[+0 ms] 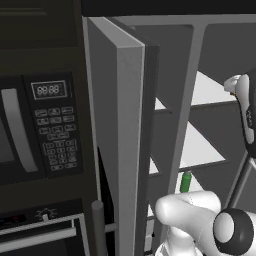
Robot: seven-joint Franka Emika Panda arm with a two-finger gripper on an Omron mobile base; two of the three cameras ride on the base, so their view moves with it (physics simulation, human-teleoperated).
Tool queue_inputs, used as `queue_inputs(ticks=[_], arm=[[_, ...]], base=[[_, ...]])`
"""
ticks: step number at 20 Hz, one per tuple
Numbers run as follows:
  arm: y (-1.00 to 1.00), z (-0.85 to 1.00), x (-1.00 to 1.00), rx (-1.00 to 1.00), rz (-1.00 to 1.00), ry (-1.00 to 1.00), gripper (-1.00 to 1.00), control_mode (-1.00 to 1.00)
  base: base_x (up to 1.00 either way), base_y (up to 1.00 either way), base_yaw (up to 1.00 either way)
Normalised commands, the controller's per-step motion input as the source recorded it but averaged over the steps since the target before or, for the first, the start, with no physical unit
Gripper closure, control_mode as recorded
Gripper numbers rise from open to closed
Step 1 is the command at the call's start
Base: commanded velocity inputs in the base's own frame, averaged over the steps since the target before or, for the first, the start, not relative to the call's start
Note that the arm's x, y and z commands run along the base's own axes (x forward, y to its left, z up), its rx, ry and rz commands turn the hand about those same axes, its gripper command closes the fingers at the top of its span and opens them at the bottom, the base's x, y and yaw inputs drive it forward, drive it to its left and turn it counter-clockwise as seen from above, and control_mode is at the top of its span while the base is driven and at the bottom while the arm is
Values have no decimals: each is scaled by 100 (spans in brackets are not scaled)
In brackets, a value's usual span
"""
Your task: Pick up the frozen chicken drumstick from the freezer, place it on any shelf in the fridge, and close the fridge and freezer doors when done.
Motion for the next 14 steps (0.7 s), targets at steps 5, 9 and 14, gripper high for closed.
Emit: queue_inputs(ticks=[5,9,14], arm=[[-19,-19,96,0,0,0,100,-100],[-30,-18,100,0,0,0,100,-100],[-31,-26,100,0,0,0,100,-100]], base=[[0,0,0],[0,0,0],[0,0,0]])
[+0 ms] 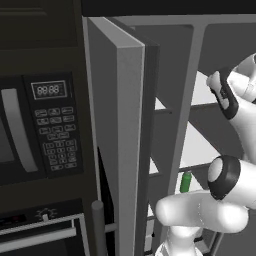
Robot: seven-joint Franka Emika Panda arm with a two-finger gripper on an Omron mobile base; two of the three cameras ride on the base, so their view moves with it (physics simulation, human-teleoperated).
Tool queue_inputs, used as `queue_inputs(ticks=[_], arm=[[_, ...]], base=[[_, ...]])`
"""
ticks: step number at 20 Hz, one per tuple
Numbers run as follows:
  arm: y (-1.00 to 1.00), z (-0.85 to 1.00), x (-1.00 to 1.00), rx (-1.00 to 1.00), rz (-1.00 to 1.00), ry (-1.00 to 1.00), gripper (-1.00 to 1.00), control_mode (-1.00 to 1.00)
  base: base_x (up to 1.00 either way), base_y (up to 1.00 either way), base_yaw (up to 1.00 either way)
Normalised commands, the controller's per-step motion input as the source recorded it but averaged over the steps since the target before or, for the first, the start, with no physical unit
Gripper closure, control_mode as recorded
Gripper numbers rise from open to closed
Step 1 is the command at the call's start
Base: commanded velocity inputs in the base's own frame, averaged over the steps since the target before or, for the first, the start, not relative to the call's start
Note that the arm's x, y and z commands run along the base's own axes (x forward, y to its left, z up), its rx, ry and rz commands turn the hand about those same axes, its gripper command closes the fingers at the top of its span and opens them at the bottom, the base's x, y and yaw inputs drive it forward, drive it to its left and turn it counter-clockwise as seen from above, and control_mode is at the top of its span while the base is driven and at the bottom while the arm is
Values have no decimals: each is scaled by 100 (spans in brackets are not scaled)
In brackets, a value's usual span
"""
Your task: Pick up the frozen chicken drumstick from the freezer, place it on any shelf in the fridge, and close the fridge and freezer doors when done.
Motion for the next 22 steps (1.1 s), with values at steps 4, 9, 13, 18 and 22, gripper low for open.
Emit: queue_inputs(ticks=[4,9,13,18,22], arm=[[-11,-28,100,0,0,0,100,-100],[0,-21,93,0,0,0,-100,-100],[0,0,26,0,0,0,-100,-100],[19,0,-10,0,0,-3,-100,-100],[50,5,-82,0,0,-11,-100,-100]], base=[[0,0,0],[0,0,0],[0,0,0],[0,0,0],[0,0,0]])
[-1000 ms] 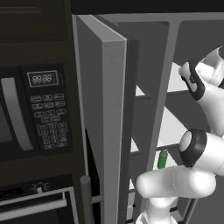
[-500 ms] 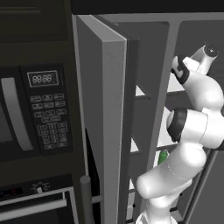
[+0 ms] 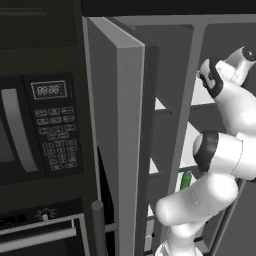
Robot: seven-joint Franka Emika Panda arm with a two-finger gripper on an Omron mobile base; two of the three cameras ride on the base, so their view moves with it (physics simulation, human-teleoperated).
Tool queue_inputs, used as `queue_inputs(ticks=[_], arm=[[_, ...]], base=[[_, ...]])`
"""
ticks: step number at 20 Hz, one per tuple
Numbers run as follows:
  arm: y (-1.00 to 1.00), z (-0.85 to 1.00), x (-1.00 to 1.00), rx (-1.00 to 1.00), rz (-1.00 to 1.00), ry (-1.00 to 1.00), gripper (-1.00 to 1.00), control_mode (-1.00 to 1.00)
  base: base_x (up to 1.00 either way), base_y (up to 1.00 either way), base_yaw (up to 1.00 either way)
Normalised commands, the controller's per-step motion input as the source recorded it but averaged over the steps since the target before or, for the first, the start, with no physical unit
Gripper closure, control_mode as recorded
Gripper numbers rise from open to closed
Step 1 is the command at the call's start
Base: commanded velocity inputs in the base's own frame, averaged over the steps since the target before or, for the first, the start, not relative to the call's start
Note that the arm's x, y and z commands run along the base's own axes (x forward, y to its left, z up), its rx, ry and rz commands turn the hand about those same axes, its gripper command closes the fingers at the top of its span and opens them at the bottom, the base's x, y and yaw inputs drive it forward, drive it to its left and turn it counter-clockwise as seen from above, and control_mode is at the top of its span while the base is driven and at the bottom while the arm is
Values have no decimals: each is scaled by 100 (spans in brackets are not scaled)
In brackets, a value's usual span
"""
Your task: Pick up the frozen chicken drumstick from the freezer, place it on any shelf in the fridge, and close the fridge and freezer doors when done.
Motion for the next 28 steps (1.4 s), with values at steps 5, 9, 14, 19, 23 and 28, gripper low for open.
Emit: queue_inputs(ticks=[5,9,14,19,23,28], arm=[[69,15,-100,0,0,-13,-100,-100],[67,38,-100,0,0,-4,-100,-100],[40,24,-100,0,-6,8,-100,-100],[37,1,-100,1,-3,21,-100,-100],[75,0,-99,4,10,18,-100,-100],[75,0,-53,-1,28,23,-100,-100]], base=[[0,0,0],[0,0,0],[0,0,0],[0,0,0],[0,0,0],[0,0,0]])
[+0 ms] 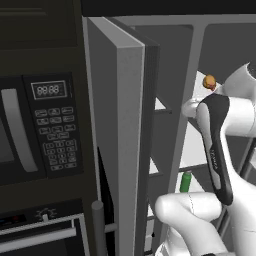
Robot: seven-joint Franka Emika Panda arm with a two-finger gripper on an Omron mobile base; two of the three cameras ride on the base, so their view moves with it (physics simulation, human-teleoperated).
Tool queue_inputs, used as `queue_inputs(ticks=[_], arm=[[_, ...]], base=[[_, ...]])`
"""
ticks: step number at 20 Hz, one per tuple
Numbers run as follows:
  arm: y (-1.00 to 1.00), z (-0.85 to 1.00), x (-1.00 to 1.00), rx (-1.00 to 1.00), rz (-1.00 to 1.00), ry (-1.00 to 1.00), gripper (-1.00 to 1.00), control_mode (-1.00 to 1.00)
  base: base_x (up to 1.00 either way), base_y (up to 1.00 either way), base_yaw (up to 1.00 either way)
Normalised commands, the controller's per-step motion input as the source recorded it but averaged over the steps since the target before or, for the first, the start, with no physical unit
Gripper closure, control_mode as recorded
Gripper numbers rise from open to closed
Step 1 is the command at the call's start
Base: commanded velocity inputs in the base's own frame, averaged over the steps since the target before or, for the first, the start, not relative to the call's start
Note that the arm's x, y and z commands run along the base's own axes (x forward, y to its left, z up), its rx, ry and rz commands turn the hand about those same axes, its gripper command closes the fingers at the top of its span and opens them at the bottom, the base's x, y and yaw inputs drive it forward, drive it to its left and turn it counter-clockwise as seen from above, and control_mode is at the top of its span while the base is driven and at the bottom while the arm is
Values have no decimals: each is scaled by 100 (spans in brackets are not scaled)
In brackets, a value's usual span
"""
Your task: Pick up the frozen chicken drumstick from the freezer, place it on any shelf in the fridge, and close the fridge and freezer doors when done.
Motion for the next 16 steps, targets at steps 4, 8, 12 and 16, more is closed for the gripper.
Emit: queue_inputs(ticks=[4,8,12,16], arm=[[34,0,0,-15,35,33,-100,-100],[4,0,0,-9,5,6,-100,-100],[-21,0,-26,0,0,0,-100,-100],[-22,0,-32,0,0,0,-100,100]], base=[[0,0,0],[0,0,0],[0,0,0],[-27,-22,-1]])
